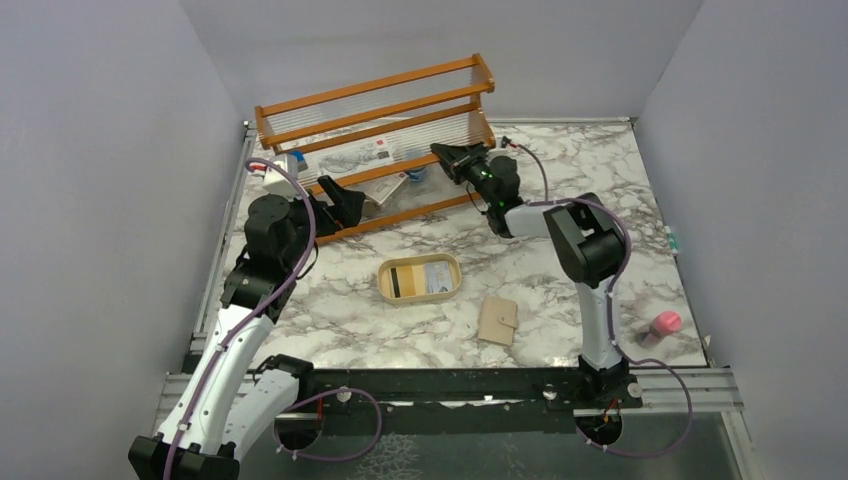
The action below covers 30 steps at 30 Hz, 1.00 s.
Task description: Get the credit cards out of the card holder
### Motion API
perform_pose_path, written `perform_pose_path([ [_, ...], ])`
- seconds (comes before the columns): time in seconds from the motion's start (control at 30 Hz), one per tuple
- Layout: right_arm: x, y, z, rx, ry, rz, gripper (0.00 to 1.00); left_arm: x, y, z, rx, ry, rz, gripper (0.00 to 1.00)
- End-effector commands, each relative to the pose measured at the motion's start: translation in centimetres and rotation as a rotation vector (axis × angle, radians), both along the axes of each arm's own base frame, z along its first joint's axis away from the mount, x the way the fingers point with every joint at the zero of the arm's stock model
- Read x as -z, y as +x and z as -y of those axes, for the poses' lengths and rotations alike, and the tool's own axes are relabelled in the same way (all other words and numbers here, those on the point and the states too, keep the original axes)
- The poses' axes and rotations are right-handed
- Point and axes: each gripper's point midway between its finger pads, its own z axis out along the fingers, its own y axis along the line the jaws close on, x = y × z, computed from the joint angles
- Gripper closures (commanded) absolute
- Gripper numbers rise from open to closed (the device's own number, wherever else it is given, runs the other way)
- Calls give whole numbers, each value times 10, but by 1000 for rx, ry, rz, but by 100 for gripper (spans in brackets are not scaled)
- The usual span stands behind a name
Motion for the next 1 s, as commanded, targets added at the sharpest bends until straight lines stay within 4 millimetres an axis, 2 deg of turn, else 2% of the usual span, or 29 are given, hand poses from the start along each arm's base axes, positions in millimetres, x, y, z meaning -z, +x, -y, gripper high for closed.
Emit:
perform_pose_path([
  [0.0,-5,-7,-76,-157,-86,123,99,0,0,-16,-67,63,-6,1],
  [0.23,31,16,-154,-245,-81,106,99,8,-1,-32,-123,142,-26,1],
  [0.27,19,23,-166,-255,-68,137,98,10,0,-34,-132,150,-30,1],
  [0.4,23,38,-205,-282,-62,150,97,17,2,-40,-164,174,-52,1],
  [0.47,24,46,-215,-266,-49,154,96,23,4,-42,-175,184,-66,1],
  [0.53,27,52,-218,-234,-25,150,93,27,6,-44,-187,191,-79,1],
  [0.57,31,54,-217,-224,-17,141,87,30,8,-45,-193,195,-84,1],
  [0.6,35,54,-215,-221,-15,130,76,32,10,-46,-199,197,-89,1],
  [0.67,40,48,-212,-234,-23,123,46,40,16,-48,-216,195,-100,1],
  [0.73,33,37,-206,-261,-36,137,26,49,24,-52,-250,183,-118,1],
  [0.87,9,7,-180,-292,-47,181,18,63,44,-54,-310,133,-120,1],
  [0.9,-10,0,-169,-286,-32,206,18,63,49,-53,-318,107,-96,1],
  [0.97,-26,-9,-143,-275,-4,229,18,52,61,-48,-329,11,-4,2],
])
